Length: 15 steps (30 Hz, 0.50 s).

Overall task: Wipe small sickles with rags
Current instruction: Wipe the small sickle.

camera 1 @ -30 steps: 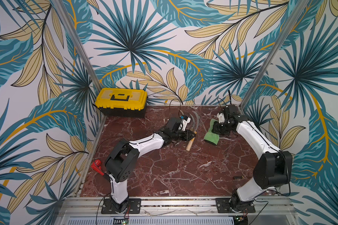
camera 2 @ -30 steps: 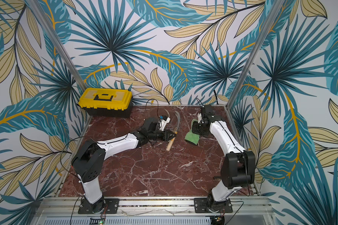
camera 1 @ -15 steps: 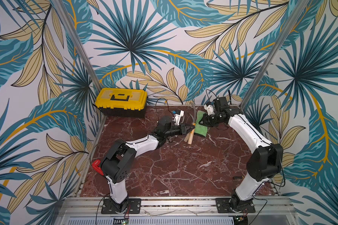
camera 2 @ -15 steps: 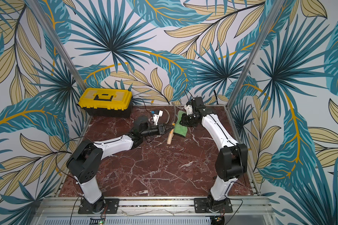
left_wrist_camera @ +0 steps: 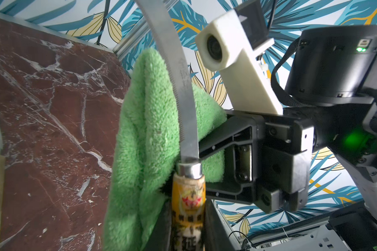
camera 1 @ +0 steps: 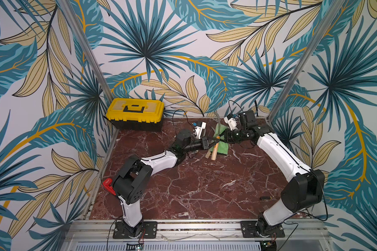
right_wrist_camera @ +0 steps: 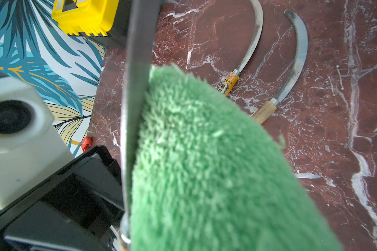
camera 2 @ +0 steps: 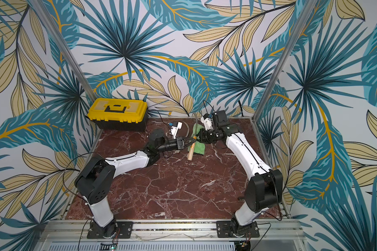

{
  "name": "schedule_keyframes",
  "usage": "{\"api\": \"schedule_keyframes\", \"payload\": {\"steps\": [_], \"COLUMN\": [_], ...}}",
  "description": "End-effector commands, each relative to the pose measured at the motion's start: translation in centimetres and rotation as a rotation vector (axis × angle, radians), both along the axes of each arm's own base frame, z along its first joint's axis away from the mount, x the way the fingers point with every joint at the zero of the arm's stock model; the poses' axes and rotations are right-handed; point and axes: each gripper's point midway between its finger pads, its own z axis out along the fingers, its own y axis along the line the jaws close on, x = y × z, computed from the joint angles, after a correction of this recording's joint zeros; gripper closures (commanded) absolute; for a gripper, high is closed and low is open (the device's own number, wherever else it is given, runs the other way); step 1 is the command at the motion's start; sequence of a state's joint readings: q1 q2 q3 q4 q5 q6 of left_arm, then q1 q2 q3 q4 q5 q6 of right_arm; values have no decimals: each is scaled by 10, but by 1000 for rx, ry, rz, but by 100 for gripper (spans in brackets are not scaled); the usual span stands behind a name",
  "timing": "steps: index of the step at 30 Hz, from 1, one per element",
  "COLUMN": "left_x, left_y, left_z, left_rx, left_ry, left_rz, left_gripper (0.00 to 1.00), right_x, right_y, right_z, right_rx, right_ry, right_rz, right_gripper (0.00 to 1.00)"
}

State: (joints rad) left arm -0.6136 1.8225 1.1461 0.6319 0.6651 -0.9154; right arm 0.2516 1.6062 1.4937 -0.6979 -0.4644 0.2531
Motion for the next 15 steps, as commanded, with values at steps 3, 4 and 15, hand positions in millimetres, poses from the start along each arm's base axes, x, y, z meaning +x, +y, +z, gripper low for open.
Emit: {"api": "schedule_keyframes", "payload": {"steps": [3,4,15], "left_x": [22,24,46], "left_y": [3,3,7], "left_z": [1,1,4], "left_rx": [-13,-14,-24], "left_ry": [-17,-18,-30], "left_rz": [43,46,67], "left_gripper": [100,100,100], "right_x": [-30,-32,-69], "right_y": [18,19,37], "right_z": [9,9,-4], "right_rx": [12,10,-34], "right_ry": [-17,-16,12], "right_rz": [91,97,186], "right_gripper": [89,88,91]}}
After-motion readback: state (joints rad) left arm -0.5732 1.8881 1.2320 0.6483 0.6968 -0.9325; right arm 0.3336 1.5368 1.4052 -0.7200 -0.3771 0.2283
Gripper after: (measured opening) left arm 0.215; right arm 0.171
